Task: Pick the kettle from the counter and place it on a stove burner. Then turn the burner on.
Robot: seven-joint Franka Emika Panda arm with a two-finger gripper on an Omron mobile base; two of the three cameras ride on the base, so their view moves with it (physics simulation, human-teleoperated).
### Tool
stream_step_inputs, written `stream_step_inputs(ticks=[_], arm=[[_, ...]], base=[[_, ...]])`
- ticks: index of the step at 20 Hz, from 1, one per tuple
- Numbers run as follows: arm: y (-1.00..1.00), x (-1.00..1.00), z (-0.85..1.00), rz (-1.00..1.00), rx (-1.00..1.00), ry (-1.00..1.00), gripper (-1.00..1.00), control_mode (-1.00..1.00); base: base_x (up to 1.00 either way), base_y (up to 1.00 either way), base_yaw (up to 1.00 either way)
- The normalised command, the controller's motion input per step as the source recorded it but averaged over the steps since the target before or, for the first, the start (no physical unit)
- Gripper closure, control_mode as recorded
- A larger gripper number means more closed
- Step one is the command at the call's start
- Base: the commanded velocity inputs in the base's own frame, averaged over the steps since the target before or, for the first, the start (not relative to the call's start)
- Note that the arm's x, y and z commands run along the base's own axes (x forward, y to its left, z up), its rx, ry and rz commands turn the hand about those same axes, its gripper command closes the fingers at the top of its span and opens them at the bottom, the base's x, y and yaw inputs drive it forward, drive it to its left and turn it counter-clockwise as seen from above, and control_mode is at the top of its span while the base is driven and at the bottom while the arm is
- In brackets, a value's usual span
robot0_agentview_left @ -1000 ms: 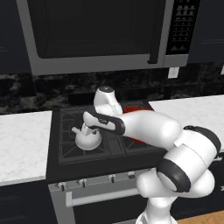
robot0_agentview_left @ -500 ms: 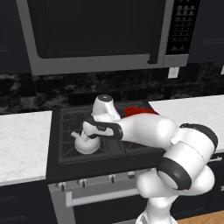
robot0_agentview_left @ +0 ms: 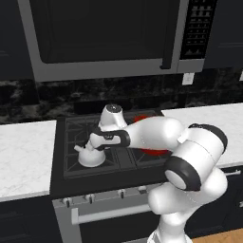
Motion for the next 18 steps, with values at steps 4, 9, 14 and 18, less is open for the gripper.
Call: stream_step_inputs(ticks=[4, 9, 14, 18], arm=[[0.00, 0.00, 0.00, 0.00, 0.01, 0.00, -1.00, -1.00], [0.03, -0.39, 0.61, 0.00, 0.00, -0.15, -1.00, -1.00], [0.22, -0.86, 0.68, 0.00, 0.00, -0.29, -1.00, -1.00], [0.63, -1.00, 0.00, -0.05, 0.00, -0.39, -1.00, -1.00]], base=[[0.00, 0.00, 0.00], [0.00, 0.00, 0.00], [0.00, 0.00, 0.00], [0.00, 0.00, 0.00]])
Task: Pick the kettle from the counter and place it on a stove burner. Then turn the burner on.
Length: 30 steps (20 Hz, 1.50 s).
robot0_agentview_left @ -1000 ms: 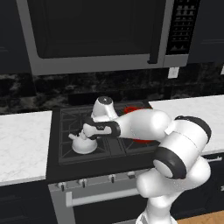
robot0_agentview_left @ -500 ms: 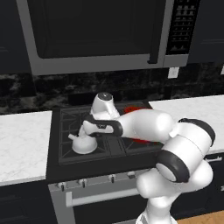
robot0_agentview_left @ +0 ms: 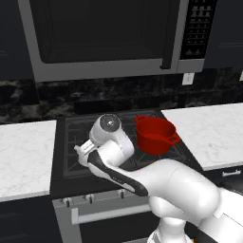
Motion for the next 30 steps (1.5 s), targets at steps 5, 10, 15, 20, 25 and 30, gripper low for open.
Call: stream_step_inputs(ticks=[5, 10, 15, 20, 25, 30], arm=[[0.84, -1.00, -0.64, -0.11, 0.00, -0.43, -1.00, -1.00], [0.98, -1.00, -0.90, -0.15, 0.04, -0.45, -1.00, -1.00], [0.75, -1.00, -0.70, -0.25, 0.37, -0.56, -1.00, -1.00], [0.32, -0.15, -0.25, -0.18, 0.27, -0.27, -1.00, -1.00], [0.19, 0.38, -0.64, -0.02, 0.00, -0.02, -1.00, -1.00], [0.41, 0.28, -0.53, -0.03, 0.00, 0.00, -1.00, -1.00]], base=[[0.00, 0.00, 0.00], [0.00, 0.00, 0.00], [0.00, 0.00, 0.00], [0.00, 0.00, 0.00], [0.00, 0.00, 0.00], [0.00, 0.00, 0.00]])
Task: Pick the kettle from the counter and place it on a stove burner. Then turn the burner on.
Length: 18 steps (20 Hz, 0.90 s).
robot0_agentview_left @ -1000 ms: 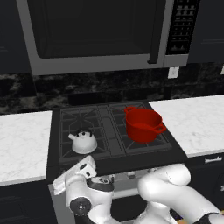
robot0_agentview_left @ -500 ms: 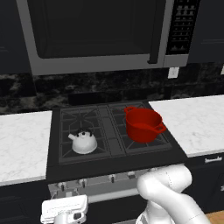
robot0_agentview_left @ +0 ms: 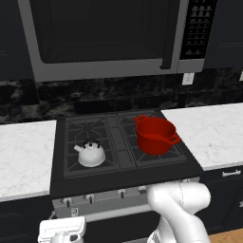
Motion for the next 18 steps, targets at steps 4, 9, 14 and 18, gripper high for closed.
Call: stream_step_inputs(ticks=[4, 9, 14, 18], arm=[[0.16, 0.48, -0.29, -0.01, 0.00, 0.00, -1.00, -1.00], [-0.07, 0.49, -0.16, 0.00, 0.00, 0.00, -1.00, -1.00], [-0.10, 0.33, -0.18, 0.00, 0.00, 0.01, -1.00, -1.00], [0.00, 0.40, -0.25, 0.00, 0.00, 0.03, -1.00, -1.00]], base=[[0.00, 0.00, 0.00], [0.00, 0.00, 0.00], [0.00, 0.00, 0.00], [0.00, 0.00, 0.00]])
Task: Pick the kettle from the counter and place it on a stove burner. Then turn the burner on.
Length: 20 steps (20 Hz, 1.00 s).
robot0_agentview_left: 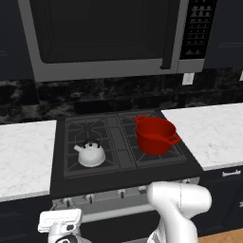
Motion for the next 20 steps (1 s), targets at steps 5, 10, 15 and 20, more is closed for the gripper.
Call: stream_step_inputs(ticks=[5, 10, 15, 20], arm=[[-0.01, 0.20, -0.14, 0.01, 0.00, 0.01, -1.00, -1.00], [-0.38, 0.00, 0.00, 0.07, 0.02, -0.07, -1.00, -1.00], [-0.07, 0.00, 0.00, 0.01, 0.00, 0.00, -1.00, -1.00], [0.00, 0.01, 0.00, 0.00, 0.00, 0.00, 1.00, -1.00]], base=[[0.00, 0.00, 0.00], [0.00, 0.00, 0.00], [0.00, 0.00, 0.00], [0.00, 0.00, 0.00]])
